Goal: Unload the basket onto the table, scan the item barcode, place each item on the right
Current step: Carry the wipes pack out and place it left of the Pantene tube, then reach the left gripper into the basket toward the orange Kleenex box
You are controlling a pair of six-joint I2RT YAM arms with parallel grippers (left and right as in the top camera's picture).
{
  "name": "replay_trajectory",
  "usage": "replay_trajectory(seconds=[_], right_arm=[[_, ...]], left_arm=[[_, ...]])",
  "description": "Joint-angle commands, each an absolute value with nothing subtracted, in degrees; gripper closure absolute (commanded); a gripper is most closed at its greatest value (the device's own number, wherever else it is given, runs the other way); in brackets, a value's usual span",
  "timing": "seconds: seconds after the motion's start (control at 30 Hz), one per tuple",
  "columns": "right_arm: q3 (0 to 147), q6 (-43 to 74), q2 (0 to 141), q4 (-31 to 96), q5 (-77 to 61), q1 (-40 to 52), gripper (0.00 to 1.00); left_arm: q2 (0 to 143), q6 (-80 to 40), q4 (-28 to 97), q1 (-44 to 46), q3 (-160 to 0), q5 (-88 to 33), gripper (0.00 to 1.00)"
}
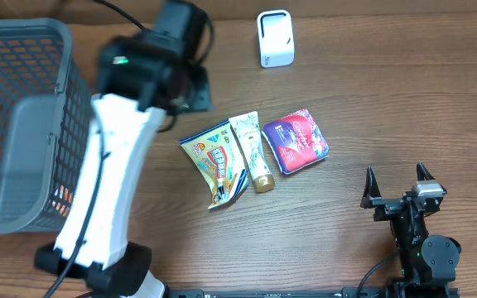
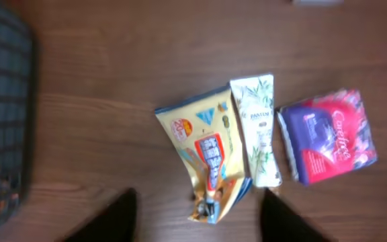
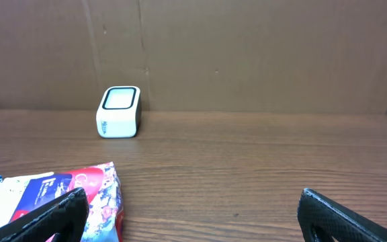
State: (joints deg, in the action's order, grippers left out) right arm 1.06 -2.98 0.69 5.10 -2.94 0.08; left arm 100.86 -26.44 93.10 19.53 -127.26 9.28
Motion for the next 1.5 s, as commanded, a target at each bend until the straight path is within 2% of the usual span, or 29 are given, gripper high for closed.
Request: replay_trajectory(seconds=[0.0,0.03,0.17,0.47,0.67,0.97,1.03,1.17,1.4,1.47], right_arm=[[0.49,-3.25,0.23,4.69,-2.61,-0.08,0.0],[0.49,-3.22,0.23,4.71,-2.61,-0.08,0.0],[0.49,-3.25,0.23,4.69,-2.61,-0.08,0.0],[0.49,-3.25,0.23,4.69,-2.61,-0.08,0.0],[0.49,-3.25,0.23,4.69,-2.61,-0.08,0.0],[0.49,-3.22,0.23,4.71,-2.61,-0.08,0.0],[0.49,-3.25,0.23,4.69,-2.61,-0.08,0.0],[0.49,-3.25,0.23,4.69,-2.61,-0.08,0.0],[0.49,-3.25,0.23,4.71,-2.61,-0.08,0.0],[0.49,-3.25,0.23,4.69,-2.61,-0.08,0.0]], left_arm=[[99.88,-25.39,96.82,16.36,-137.08,14.31,0.14],[99.35,-23.49,96.82,15.05,-138.37,13.72,0.0],[95.94,-23.55,96.82,7.29,-139.61,13.45,0.0],[92.2,-33.54,96.79,-21.17,-139.57,12.62,0.0],[95.29,-31.16,96.79,-35.35,-136.57,6.92,0.0],[100.79,-30.41,92.47,-38.65,-121.91,4.86,0.0],[103.13,-30.39,91.11,-38.63,-119.74,4.84,0.04],[107.39,-29.5,89.27,-38.59,-118.96,4.91,0.05],[115.09,-26.98,90.91,-38.61,-118.96,4.84,0.27],[117.38,-26.98,92.77,-38.54,-118.96,4.84,0.28]])
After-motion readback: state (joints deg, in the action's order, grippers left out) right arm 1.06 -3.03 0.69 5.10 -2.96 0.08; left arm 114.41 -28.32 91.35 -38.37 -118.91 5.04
